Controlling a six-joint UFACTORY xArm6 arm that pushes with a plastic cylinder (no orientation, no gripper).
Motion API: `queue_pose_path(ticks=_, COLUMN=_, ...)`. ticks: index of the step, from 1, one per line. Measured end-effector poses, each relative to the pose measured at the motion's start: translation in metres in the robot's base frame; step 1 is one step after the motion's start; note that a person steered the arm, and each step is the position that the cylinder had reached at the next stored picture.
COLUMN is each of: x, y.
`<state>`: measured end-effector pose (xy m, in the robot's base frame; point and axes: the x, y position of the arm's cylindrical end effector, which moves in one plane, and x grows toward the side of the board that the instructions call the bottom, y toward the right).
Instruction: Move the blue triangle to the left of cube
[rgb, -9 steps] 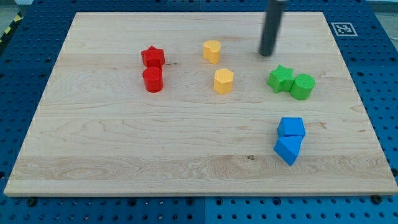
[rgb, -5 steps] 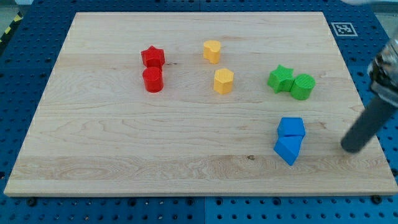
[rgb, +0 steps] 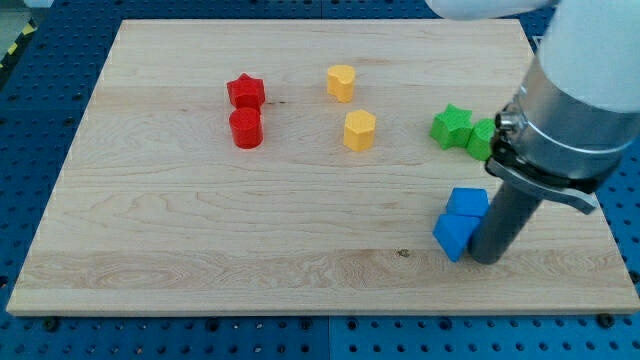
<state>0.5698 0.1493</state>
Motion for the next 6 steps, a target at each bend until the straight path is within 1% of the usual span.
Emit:
queue_pose_path(ticks=1, x=0.000, y=-0.037)
queue_pose_path(ticks=2, x=-0.002, y=-0.059)
queue_pose_path(ticks=3, x=-0.003, y=-0.061)
queue_pose_path(ticks=4, x=-0.003, y=-0.051)
queue_pose_path(ticks=5, x=-0.003, y=-0.027)
queue_pose_path(ticks=6, x=-0.007, y=-0.031)
